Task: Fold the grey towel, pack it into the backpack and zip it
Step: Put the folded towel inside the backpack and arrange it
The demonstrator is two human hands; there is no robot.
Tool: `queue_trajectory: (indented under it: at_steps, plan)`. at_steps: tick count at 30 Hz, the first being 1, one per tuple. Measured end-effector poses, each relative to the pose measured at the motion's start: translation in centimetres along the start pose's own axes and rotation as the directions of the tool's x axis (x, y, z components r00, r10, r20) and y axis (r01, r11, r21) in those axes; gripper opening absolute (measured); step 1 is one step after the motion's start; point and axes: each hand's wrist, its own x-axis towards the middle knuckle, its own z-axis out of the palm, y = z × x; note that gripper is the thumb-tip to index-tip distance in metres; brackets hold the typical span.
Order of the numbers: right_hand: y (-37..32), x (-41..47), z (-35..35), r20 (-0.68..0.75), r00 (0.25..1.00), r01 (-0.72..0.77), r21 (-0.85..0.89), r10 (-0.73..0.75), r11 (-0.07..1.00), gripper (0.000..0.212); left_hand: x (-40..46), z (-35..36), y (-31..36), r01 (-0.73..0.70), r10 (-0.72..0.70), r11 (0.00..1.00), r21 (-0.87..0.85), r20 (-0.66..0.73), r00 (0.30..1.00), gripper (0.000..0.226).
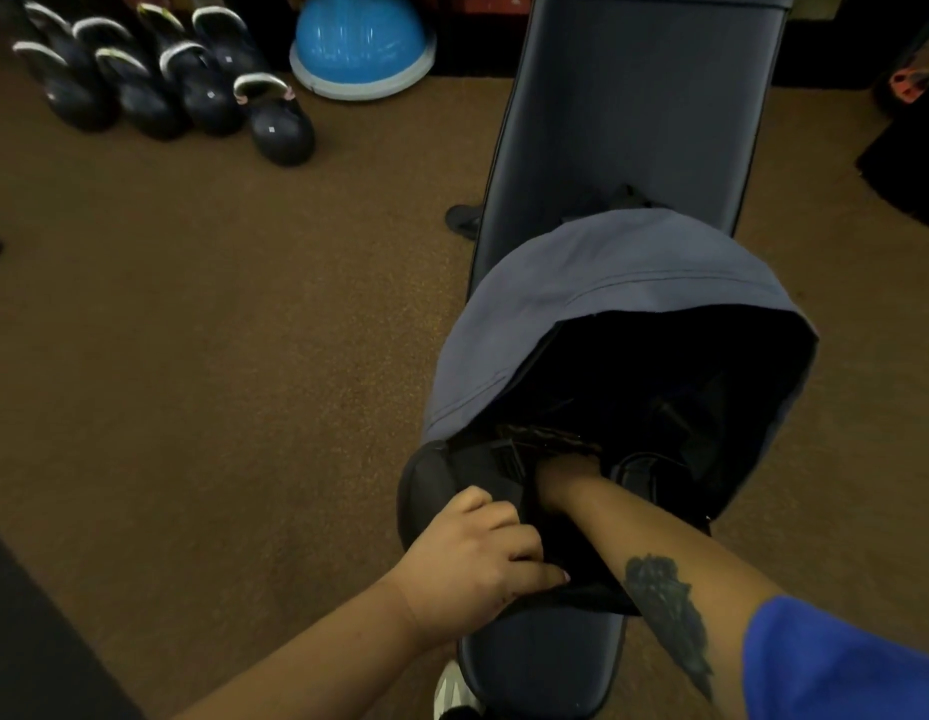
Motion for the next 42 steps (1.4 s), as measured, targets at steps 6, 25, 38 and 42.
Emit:
queue_trajectory:
  at_steps: [6,25,38,42]
  plan:
    - [-0.6,-0.6,-2.4,-0.365,0.907,0.214,-0.036,-0.212,0.976,0.041,-0.2,0.0,0.2,0.012,-0.012,1.000,-0.009,-0.021,1.000,0.023]
    - [-3.8,1.2,-1.9,-0.367,0.860,0.267,-0.271,-0.355,0.925,0.042,0.0,0.0,0.5,0.040,-0.040,0.999,-0.001,-0.048,0.998,0.019]
    - [-1.2,0.1,-1.2,-0.250,0.958,0.133,-0.047,-0.141,0.990,0.036,0.5,0.3,0.2,0.032,-0.032,0.999,-0.005,-0.051,0.998,0.019]
    - [-0.9,-0.9,-2.3,-0.380,0.918,0.071,-0.112,-0.108,0.991,0.030,0.6,0.4,0.3,0.031,-0.031,1.000,-0.003,-0.047,0.998,0.018]
